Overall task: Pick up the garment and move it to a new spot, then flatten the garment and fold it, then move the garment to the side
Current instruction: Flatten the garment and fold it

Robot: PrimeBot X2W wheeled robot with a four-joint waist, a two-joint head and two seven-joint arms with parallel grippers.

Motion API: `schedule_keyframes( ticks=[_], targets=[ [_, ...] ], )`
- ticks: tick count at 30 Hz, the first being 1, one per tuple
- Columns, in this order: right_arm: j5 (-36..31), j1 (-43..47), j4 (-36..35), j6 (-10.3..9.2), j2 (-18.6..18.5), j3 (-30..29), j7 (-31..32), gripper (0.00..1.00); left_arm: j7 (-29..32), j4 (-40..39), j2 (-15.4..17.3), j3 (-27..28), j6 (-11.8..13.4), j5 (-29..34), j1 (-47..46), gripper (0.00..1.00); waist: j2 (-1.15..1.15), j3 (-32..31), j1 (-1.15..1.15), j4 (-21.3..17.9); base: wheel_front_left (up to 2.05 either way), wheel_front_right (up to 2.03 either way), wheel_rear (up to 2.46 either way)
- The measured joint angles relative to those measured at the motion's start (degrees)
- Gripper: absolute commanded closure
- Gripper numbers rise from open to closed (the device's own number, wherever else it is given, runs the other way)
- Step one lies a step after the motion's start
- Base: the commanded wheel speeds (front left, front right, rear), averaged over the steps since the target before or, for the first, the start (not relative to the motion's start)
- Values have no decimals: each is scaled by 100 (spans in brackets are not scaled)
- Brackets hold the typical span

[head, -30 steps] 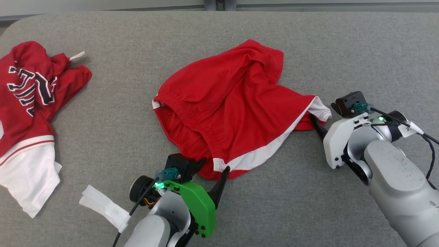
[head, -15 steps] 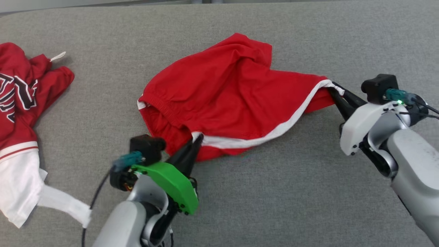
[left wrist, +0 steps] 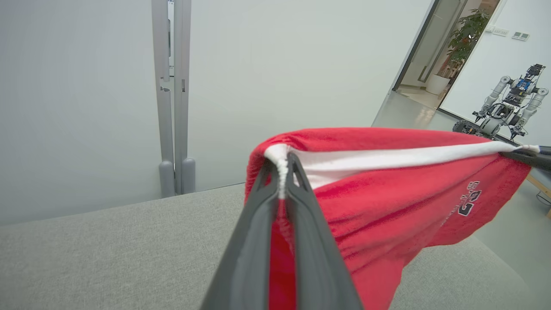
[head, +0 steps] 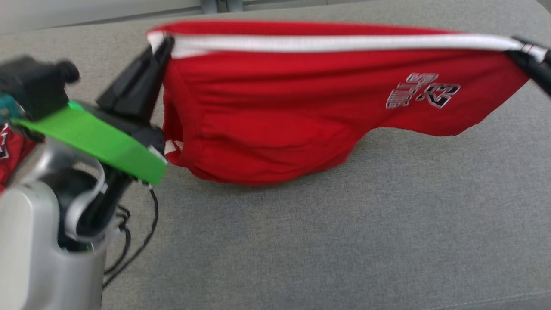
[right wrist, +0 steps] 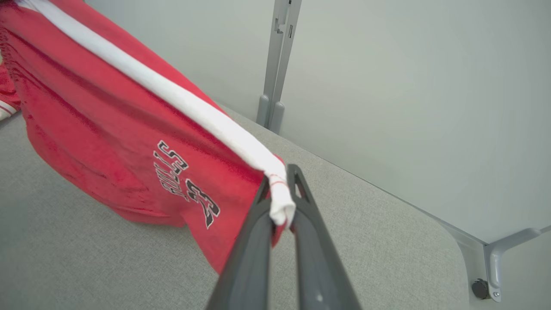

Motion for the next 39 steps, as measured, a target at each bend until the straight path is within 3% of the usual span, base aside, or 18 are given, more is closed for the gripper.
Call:
schedule_keyframes(
  ticks=[4, 6, 11, 15, 21, 25, 30, 32, 36, 39],
  targets=[
    [196, -1110, -34, 0, -233, -122, 534, 100, 374, 553, 29, 59, -31, -213, -1528, 100, 0, 293, 0, -86, 0, 0, 0],
    [51, -1911, 159, 0, -147, 47, 655, 100, 409, 1059, 41, 36, -70, -125, -2353, 100, 0, 478, 0, -117, 0, 0, 0],
    [-951, -4256, 1389, 0, 834, 1025, 615, 100, -428, 2685, -137, 90, -116, 298, -4296, 100, 0, 1077, 1, -130, 0, 0, 0],
    [-1985, -5839, 2753, -1, 1733, 1408, -243, 100, -1591, 3780, -271, 118, -152, 621, -5394, 100, 0, 1582, 2, -66, 0, 0, 0],
    [-3077, -6907, 4350, -1, 2614, 1518, -2011, 100, -3008, 4820, -268, -219, -282, 833, -6366, 100, 0, 2170, 2, 51, 0, 0, 0],
    [-3373, -6677, 5010, -1, 2774, 1881, -2967, 100, -3651, 5270, -197, -590, -302, 570, -6263, 100, 0, 2427, 2, 135, 0, 0, 0],
    [-3418, -5445, 5200, -1, 2590, 2282, -3786, 100, -3911, 5012, -93, -1501, -309, -154, -4901, 100, 0, 2459, 2, 249, 0, 0, 0],
    [-3421, -4746, 5001, -1, 2415, 2279, -3912, 100, -3961, 4731, 94, -1695, -309, -406, -4167, 100, 0, 2373, 1, 280, 0, 0, 0],
    [-3454, -3408, 4176, -2, 2023, 2078, -3985, 100, -3985, 3773, 341, -1718, -309, -321, -2776, 100, 0, 2111, 0, 309, 0, 0, 0],
    [-3464, -2170, 3292, -1, 1824, 1944, -3992, 100, -3986, 3165, 301, -1540, -309, -199, -1478, 100, 0, 1838, 0, 310, 0, 0, 0]
  ],
)
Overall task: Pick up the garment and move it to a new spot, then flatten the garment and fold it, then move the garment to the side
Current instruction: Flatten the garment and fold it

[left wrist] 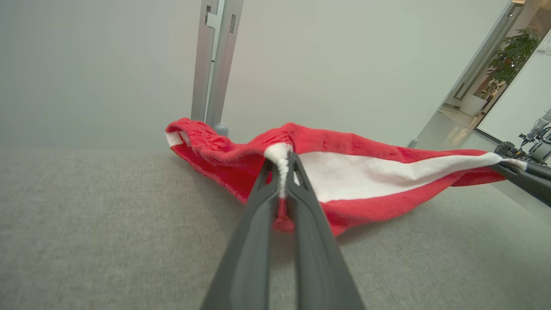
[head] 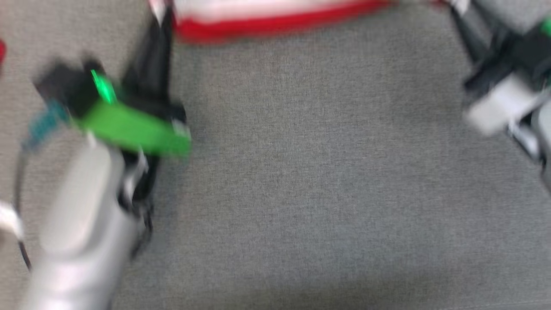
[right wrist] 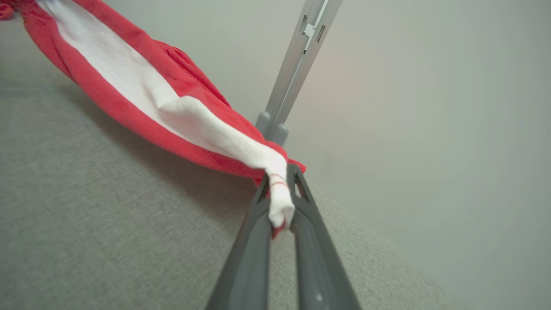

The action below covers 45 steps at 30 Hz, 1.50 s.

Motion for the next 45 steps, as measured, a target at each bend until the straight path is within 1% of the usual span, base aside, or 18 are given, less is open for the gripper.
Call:
schedule_keyframes(
  ticks=[3, 7, 9, 11, 14, 16, 18, 20, 23, 27, 29, 31, 32, 35, 36, 39, 45],
  targets=[
    [-68, 1165, -714, -1, -342, -118, -5, 100, 0, -459, -53, 157, 0, 149, 1249, 100, 0, -349, 0, 7, 0, 0, 0],
    [-70, 2762, -1169, 0, -703, -129, -4, 100, -1, -873, -181, 374, 2, 319, 2883, 100, 0, -899, 0, 17, 0, 0, 0],
    [-38, 3427, -1360, 0, -893, -143, -5, 100, -1, -1047, -272, 466, 53, 319, 3651, 100, 0, -1187, -1, 26, 0, 0, 0],
    [-88, 4124, -1601, 0, -1226, -62, -5, 100, 0, -1269, -313, 586, 174, 302, 4434, 100, 0, -1510, -1, 40, 0, 0, 0],
    [69, 5176, -1864, 2, -1483, -191, -7, 100, 1, -1612, -316, 580, 293, 316, 5267, 100, 0, -1931, -1, 81, 0, 0, 0],
    [174, 5715, -2028, 2, -1602, -369, -7, 100, 3, -1806, -326, 544, 328, 256, 5634, 100, 0, -2161, -1, 124, 0, 0, 0],
    [319, 6095, -2176, 2, -1674, -602, 31, 100, 35, -1935, -331, 465, 299, 170, 5821, 100, 0, -2365, -1, 197, 0, 0, 0],
    [411, 6178, -2310, 2, -1724, -745, 125, 100, 86, -1994, -345, 442, 277, 55, 5832, 100, 0, -2479, -1, 298, 0, 0, 0],
    [552, 5979, -2505, 1, -1801, -733, 355, 100, 156, -2003, -358, 425, 277, 48, 5679, 100, 0, -2567, -1, 467, 0, 0, 0],
    [749, 5076, -2682, 0, -2129, -482, 698, 100, 344, -2003, -450, 403, 269, 32, 5032, 100, 0, -2519, -1, 668, 0, 0, 0],
    [959, 4606, -2703, 0, -2326, -255, 914, 100, 415, -1909, -525, 369, 250, 33, 4636, 100, 0, -2416, -1, 742, 0, 0, 0],
    [1215, 4050, -2679, 0, -2609, 67, 1217, 100, 472, -1731, -646, 327, 235, 38, 4147, 100, 0, -2265, -1, 828, 0, 0, 0],
    [1369, 3829, -2654, 0, -2686, 174, 1312, 100, 499, -1655, -698, 297, 230, 47, 3960, 100, 0, -2200, -1, 870, 0, 0, 0],
    [1804, 2813, -2540, 0, -2892, 728, 1677, 100, 557, -1300, -884, 211, 188, 48, 3381, 100, 0, -1941, -1, 1095, 0, 0, 0],
    [1892, 2608, -2502, 0, -2904, 808, 1730, 100, 571, -1228, -909, 203, 189, 49, 3278, 100, 0, -1889, -1, 1139, 0, 0, 0],
    [2176, 1612, -2241, -1, -2942, 1315, 2083, 100, 588, -864, -1044, 165, 196, 54, 2764, 100, 0, -1652, 0, 1355, 0, 0, 0],
    [2693, 14, -1580, -1, -2673, 2261, 2617, 100, 549, -181, -1199, -8, 245, 79, 1929, 100, 0, -1250, 0, 1720, 0, 0, 0]
  ],
)
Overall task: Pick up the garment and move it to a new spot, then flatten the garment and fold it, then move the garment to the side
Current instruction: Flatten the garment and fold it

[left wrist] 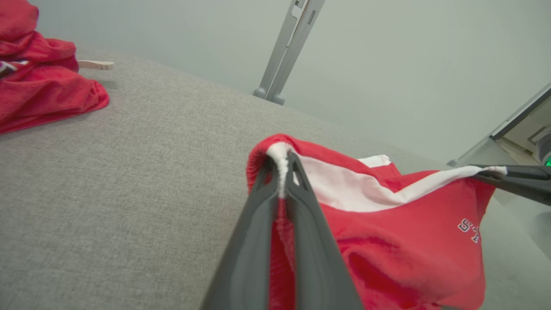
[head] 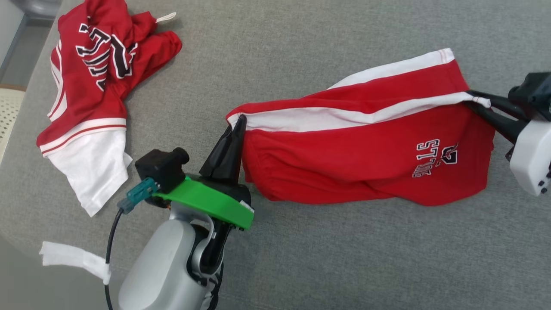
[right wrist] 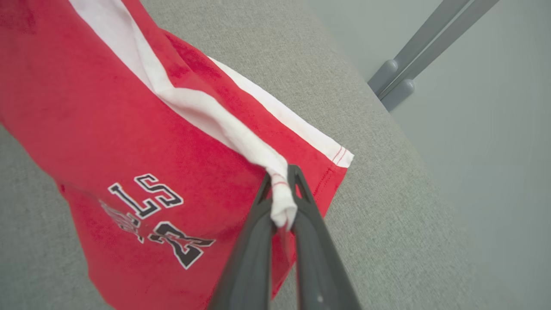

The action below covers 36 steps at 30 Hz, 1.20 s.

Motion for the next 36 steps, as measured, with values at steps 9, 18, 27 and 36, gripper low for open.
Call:
schedule_keyframes(
  ticks=[9, 18, 27, 36],
  targets=[
    [424, -1419, 925, 0, 191, 1001, 55, 100, -241, 690, -90, -261, 26, -13, -817, 100, 0, 445, 0, 314, 0, 0, 0],
    [665, -2131, 1532, 1, 278, 1694, -110, 100, -401, 980, -104, -580, 93, -227, -1106, 100, 0, 622, 0, 388, 0, 0, 0],
    [978, -2374, 1953, 1, 461, 1968, -42, 0, -471, 1270, -109, -791, 194, -452, -1274, 25, 0, 678, 0, 336, 0, 0, 0],
    [1763, -2115, 2891, -4, 944, 1312, -223, 0, -449, 1385, 53, -936, 415, -411, -967, 0, 0, 379, 0, 188, 0, 0, 0]
  ],
)
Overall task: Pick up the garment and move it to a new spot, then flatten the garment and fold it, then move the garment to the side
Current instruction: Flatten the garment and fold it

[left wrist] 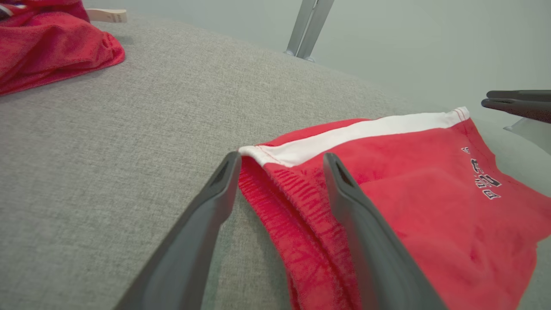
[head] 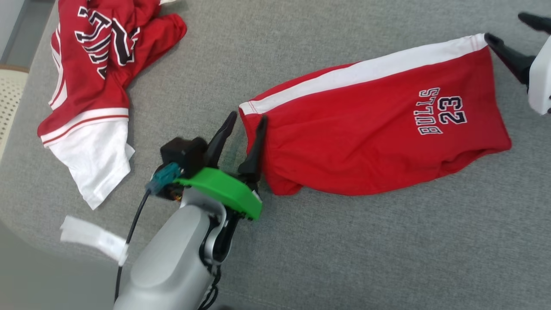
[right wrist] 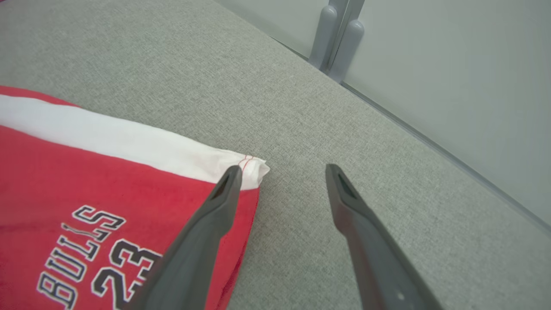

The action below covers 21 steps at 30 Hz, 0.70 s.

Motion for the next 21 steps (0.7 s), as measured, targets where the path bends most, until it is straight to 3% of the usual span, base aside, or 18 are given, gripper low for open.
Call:
schedule_keyframes(
  ticks=[5, 9, 21],
  targets=[
    [558, 718, 280, 1, 630, -430, 594, 0, -76, -650, 335, 138, 576, 611, 652, 0, 0, -309, 0, -142, 0, 0, 0],
    [461, 1106, 326, 1, 808, -542, 1037, 0, -101, -1335, 330, 391, 840, 1034, 1179, 0, 0, -427, 0, -246, 0, 0, 0],
    [14, 1730, 872, -33, 1519, -1668, 1552, 0, -101, -2001, -2, 903, 586, 1938, 2050, 0, 0, -371, 0, -72, 0, 0, 0]
  ],
)
